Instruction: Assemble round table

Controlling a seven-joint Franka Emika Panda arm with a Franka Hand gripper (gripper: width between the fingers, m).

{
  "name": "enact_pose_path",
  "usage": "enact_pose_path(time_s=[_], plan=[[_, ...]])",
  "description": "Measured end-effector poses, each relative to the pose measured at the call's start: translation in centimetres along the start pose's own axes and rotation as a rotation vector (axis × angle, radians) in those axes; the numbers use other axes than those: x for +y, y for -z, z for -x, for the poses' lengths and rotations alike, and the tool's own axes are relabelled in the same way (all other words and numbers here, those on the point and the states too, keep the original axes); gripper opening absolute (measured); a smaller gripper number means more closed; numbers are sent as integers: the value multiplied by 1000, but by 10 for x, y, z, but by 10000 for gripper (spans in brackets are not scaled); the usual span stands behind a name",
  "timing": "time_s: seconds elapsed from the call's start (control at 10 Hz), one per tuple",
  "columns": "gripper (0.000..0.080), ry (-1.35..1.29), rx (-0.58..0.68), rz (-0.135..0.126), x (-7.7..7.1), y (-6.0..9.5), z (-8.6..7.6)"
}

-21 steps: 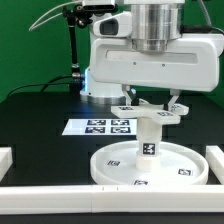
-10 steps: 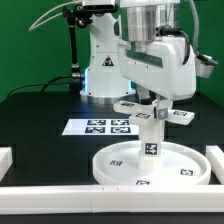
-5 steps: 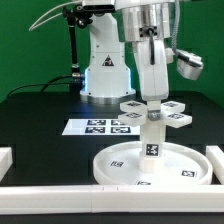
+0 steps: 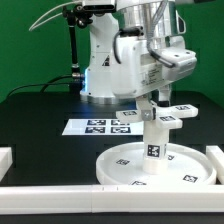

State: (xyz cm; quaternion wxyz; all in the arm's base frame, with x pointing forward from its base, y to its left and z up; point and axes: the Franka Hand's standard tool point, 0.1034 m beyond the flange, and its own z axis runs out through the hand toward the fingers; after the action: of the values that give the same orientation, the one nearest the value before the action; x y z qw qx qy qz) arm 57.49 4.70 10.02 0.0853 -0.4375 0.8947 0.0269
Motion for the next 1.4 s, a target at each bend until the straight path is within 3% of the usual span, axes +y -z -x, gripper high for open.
enact_pose_path(time_s=[0.5, 0.6, 0.7, 1.1, 1.4], plan=[[445, -32, -26, 1, 0, -1, 0], [615, -7, -28, 6, 1, 1, 1], [615, 23, -38, 11, 0, 6, 4], [649, 63, -82, -11, -5, 31, 19], [649, 121, -77, -13, -5, 28, 18]])
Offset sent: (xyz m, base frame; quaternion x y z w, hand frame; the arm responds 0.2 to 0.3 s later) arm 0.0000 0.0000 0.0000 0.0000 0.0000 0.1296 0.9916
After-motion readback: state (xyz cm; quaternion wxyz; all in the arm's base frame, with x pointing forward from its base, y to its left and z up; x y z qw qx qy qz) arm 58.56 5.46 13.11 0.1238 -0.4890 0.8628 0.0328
